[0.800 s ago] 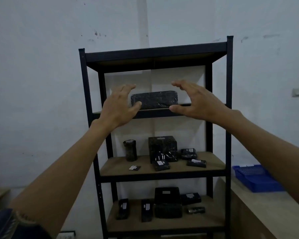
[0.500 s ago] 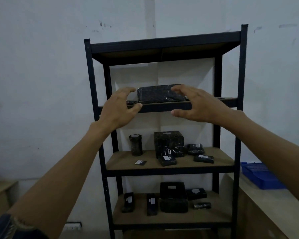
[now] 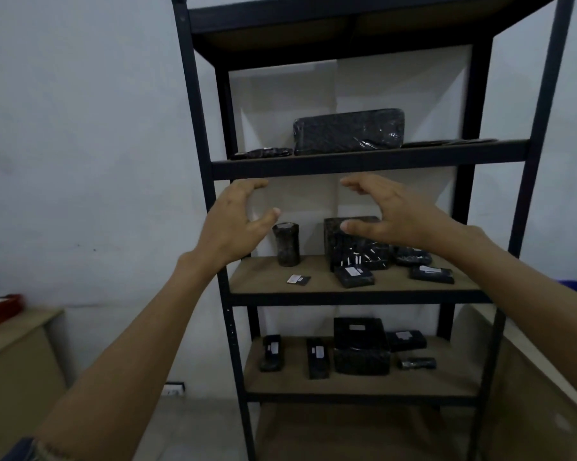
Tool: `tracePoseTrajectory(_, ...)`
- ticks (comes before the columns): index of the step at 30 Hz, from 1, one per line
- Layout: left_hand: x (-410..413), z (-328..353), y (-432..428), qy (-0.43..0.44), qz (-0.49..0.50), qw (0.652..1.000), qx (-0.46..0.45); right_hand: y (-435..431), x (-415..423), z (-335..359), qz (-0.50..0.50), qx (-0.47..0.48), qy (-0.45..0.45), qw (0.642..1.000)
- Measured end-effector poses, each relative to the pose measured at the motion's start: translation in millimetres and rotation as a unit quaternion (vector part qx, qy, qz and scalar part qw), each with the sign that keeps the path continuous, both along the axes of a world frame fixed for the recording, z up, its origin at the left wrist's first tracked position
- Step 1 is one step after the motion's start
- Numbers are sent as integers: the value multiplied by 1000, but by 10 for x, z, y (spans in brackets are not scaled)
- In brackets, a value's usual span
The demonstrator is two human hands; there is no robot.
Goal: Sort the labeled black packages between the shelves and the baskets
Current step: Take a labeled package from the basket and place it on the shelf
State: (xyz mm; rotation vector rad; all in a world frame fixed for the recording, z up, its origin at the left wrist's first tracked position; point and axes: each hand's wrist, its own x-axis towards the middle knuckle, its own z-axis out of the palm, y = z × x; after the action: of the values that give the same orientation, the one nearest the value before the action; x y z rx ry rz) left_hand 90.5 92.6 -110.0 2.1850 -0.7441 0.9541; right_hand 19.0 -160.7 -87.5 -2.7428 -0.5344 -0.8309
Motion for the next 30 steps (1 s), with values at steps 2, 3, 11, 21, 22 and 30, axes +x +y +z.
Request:
tracePoseTrajectory(2, 204, -40, 19, 5, 3, 1000, 3, 27, 201, -29, 2, -2, 5, 1000)
tracePoseTrajectory(3, 319, -59, 25, 5, 5, 1000, 7, 28, 319, -45, 3, -8, 7, 1000)
tracePoseTrajectory(11, 1406, -99, 15, 17, 36, 999, 27, -61, 1521, -21, 23, -33, 8, 999)
tracePoseTrajectory(21, 2624, 276, -81, -14, 39, 999, -2, 4, 2941, 385, 79, -41, -62, 994)
tracePoseTrajectory(22, 2735, 288, -70, -10, 39, 999, 7, 40, 3052, 413, 83, -43, -65, 993)
tracePoseTrajectory(30, 3496, 506, 24, -86, 64, 993, -43, 291, 3829, 691, 12, -2, -137, 990)
